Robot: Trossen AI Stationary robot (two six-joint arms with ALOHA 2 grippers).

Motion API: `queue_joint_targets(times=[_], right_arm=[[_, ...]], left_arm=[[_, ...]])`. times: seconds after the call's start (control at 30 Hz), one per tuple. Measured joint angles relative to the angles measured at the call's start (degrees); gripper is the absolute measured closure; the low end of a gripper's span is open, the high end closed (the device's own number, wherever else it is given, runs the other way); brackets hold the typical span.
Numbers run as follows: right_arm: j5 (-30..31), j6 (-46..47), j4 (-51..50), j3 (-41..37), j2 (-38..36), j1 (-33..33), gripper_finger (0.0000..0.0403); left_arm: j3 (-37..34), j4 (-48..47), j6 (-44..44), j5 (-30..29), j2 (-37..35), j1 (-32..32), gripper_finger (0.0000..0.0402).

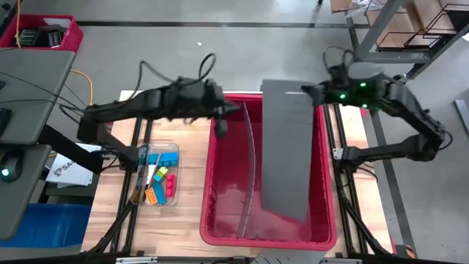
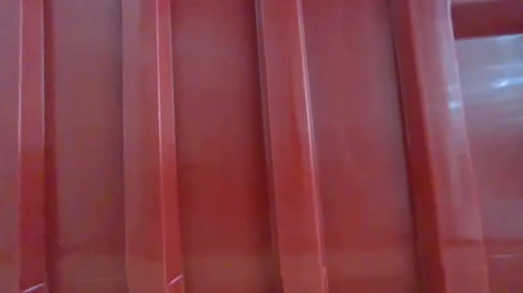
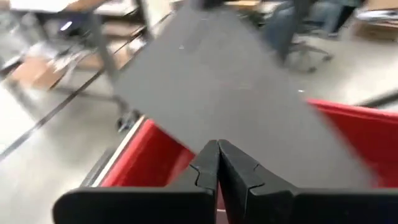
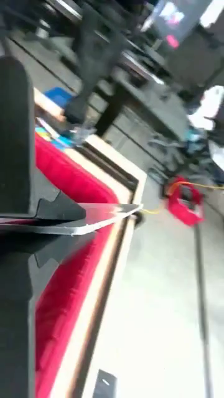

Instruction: Sort Items/Unsort Items

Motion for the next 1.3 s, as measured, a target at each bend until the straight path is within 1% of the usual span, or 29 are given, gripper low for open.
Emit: queue_joint_targets(times=[0.1,0.17,0.23,0.3,0.37,0.4,0.43,0.5,0.57,0.67,0.73,0.8,0.9,0.97,1.03,1.07,1.1,1.17,1.23,1.3], right_arm=[[4.0,0.0,-1.2,5.5,2.6,1.0,0.0402],[5.6,0.3,-1.8,8.2,4.9,1.3,0.0402],[6.6,1.0,-2.9,10.4,7.7,1.3,0.0402],[7.4,3.0,-5.5,11.9,10.4,1.2,0.0402],[8.0,5.6,-9.2,13.0,13.0,1.7,0.0402],[8.1,7.2,-11.2,13.3,14.1,2.3,0.0403],[8.0,8.4,-13.5,13.6,15.2,3.0,0.0403],[7.4,11.0,-18.1,14.6,16.9,4.0,0.0403],[7.7,13.9,-22.9,15.7,18.1,4.5,0.0403],[9.1,16.6,-26.3,17.2,19.5,4.7,0.0403],[10.4,17.0,-25.4,18.4,20.6,4.5,0.0403],[10.6,16.9,-24.9,19.5,21.4,4.2,0.0403],[9.6,15.2,-24.3,20.8,22.5,4.1,0.0403],[8.9,14.0,-24.0,20.8,22.9,4.2,0.0403],[8.0,13.5,-24.3,20.8,23.1,4.6,0.0403],[8.0,13.5,-24.1,20.8,23.1,4.7,0.0403],[8.1,13.5,-23.9,20.8,23.0,4.8,0.0403],[8.4,13.5,-23.1,20.8,22.6,4.8,0.0403],[9.4,13.5,-21.6,21.0,21.9,4.2,0.0403],[10.3,12.8,-20.1,21.9,20.8,3.4,0.0403]], left_arm=[[0.0,-1.8,2.1,-3.8,-0.5,-7.5,0.0369],[-0.3,-3.8,5.4,-7.9,1.2,-12.7,0.0344],[-0.3,-4.6,10.3,-13.4,3.5,-17.2,0.0314],[-0.3,-4.6,15.3,-21.0,6.1,-20.3,0.0283],[-0.3,-3.9,19.8,-28.2,8.9,-22.0,0.0253],[-0.3,-3.0,21.4,-30.9,10.3,-22.4,0.0239],[-0.3,-2.0,22.4,-32.4,11.6,-22.7,0.0227],[-0.3,0.2,22.7,-31.9,13.4,-23.0,0.0206],[-0.3,4.5,22.5,-28.7,14.9,-23.0,0.0190],[-0.3,14.3,25.5,-21.7,18.0,-22.9,0.0180],[-0.3,21.5,30.3,-16.4,20.7,-22.8,0.0179],[-0.1,26.5,35.1,-11.3,23.4,-22.9,0.0179],[4.1,24.7,40.8,-6.3,28.1,-23.2,0.0179],[8.2,20.4,44.9,-4.8,31.6,-23.5,0.0179],[12.7,17.0,46.7,-5.1,35.2,-23.7,0.0179],[14.6,15.1,45.7,-6.2,36.9,-23.8,0.0179],[16.7,13.6,42.7,-7.6,38.3,-23.8,0.0179],[19.7,9.7,33.7,-9.5,40.0,-24.1,0.0179],[20.9,6.5,25.1,-10.5,40.2,-24.4,0.0179],[20.9,3.8,18.8,-11.8,40.0,-25.2,0.0179]])
